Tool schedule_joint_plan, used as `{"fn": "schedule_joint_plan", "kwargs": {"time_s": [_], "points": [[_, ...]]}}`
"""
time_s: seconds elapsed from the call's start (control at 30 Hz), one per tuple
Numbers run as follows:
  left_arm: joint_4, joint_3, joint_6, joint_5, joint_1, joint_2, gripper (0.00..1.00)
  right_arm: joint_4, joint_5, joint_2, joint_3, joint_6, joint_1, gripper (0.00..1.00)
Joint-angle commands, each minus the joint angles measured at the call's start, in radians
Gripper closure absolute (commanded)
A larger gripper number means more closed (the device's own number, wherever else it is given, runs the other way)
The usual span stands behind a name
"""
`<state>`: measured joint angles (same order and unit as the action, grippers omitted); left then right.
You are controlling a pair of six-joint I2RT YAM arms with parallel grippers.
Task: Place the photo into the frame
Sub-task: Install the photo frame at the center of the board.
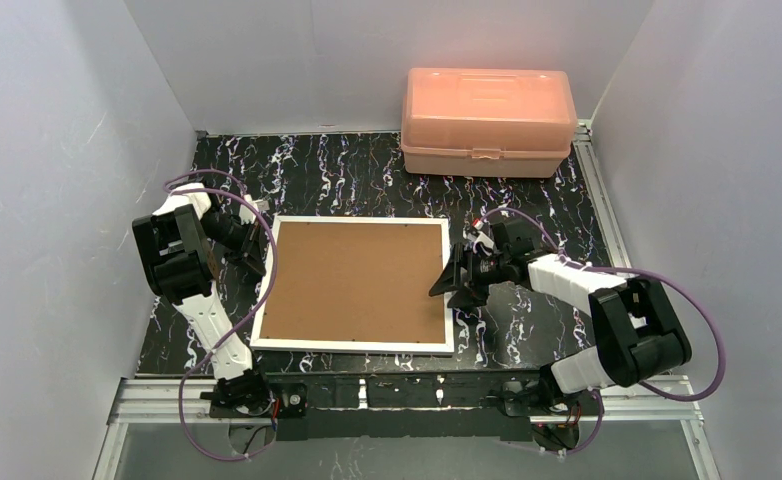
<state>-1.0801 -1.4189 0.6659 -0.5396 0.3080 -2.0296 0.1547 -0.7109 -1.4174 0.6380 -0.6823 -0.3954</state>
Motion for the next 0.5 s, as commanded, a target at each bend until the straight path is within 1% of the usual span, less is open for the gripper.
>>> {"fn": "schedule_joint_plan", "kwargs": {"time_s": [0.0, 0.47], "points": [[0.052, 0.046, 0.041, 0.023, -0.029, -0.017, 1.0, -0.041, -0.013, -0.033, -0.018, -0.003, -0.008, 0.22], [0.052, 0.052, 0.044, 0.017, -0.029, -0.02, 1.0, -0.069, 0.02, -0.097, -0.023, -0.001, -0.035, 0.24]]}}
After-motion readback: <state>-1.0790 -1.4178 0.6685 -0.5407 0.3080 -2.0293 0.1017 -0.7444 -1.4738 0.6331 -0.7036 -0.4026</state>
